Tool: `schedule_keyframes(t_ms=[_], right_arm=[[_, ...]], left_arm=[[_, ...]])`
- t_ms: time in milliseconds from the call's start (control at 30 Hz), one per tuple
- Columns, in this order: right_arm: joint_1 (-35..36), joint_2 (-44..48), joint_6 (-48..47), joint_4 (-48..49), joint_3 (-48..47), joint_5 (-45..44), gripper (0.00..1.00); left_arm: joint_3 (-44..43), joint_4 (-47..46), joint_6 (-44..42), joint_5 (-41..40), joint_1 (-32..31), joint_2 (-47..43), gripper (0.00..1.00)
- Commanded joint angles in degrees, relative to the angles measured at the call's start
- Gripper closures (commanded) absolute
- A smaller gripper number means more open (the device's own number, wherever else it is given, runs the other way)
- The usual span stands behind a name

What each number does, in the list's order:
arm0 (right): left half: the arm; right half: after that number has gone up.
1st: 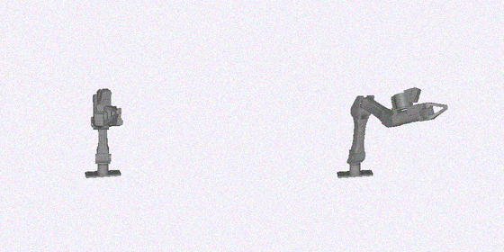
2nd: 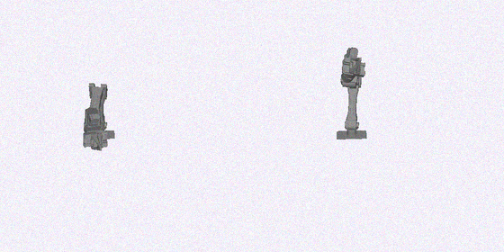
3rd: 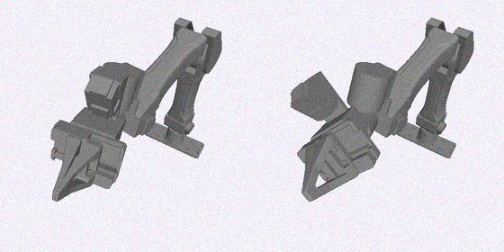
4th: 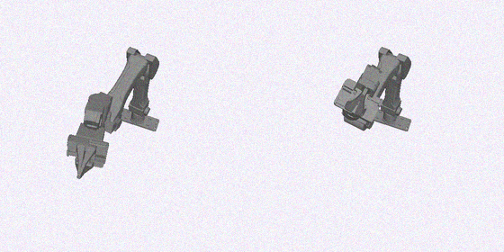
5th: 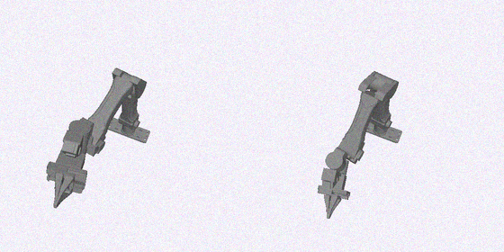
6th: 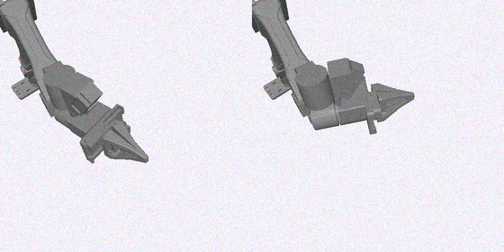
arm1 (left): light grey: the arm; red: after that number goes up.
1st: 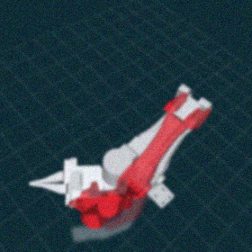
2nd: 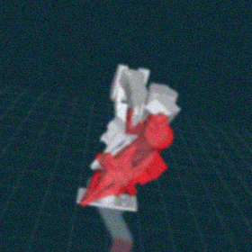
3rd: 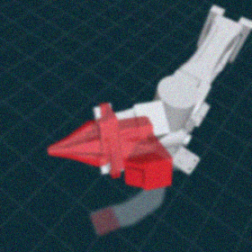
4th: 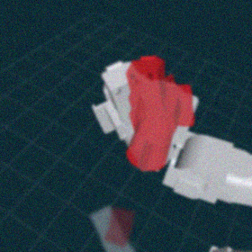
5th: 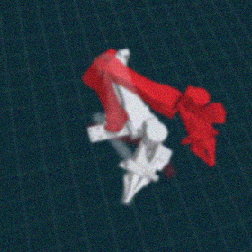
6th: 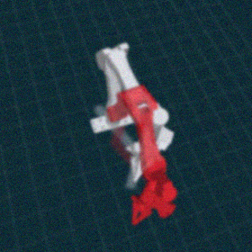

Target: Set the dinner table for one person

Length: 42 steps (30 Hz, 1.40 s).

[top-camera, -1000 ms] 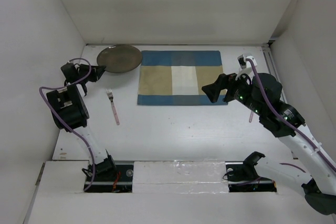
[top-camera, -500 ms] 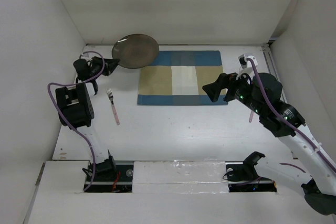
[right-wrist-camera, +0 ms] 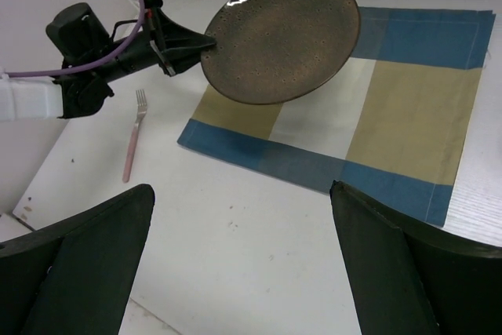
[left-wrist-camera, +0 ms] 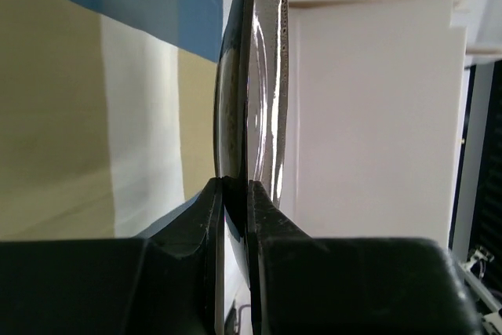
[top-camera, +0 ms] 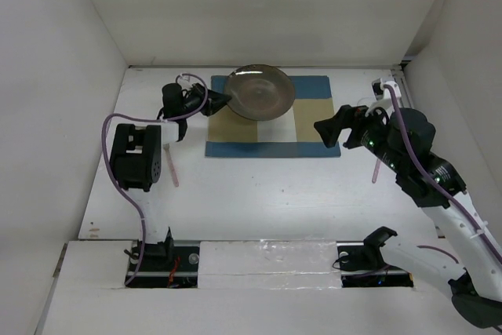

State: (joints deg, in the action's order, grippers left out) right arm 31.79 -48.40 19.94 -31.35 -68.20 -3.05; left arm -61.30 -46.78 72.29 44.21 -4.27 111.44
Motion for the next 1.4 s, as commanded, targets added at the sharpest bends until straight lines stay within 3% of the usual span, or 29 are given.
schedule_keyframes(t_ms=[0, 333, 1000, 1367], right_arm=[[-0.7, 1.5, -1.0, -0.6, -2.5, -0.7, 0.00], [-2.3, 2.0, -1.6, -1.2, -2.5, 0.3, 0.00], [-2.8, 2.5, -2.1, -1.2, -1.5, 1.4, 0.00], [-2.8, 2.5, -2.1, -0.6, -0.4, 1.9, 0.00]], left_arm=[[-3.2, -16.6, 4.2, 1.2, -1.8, -2.4, 1.00], [-5.7, -22.3, 6.0, -1.6, -7.6, 5.6, 1.00], [-8.7, -27.8, 7.7, -2.2, -8.1, 14.5, 1.00], [-7.2, -27.8, 8.2, -3.2, -8.7, 14.5, 1.00]])
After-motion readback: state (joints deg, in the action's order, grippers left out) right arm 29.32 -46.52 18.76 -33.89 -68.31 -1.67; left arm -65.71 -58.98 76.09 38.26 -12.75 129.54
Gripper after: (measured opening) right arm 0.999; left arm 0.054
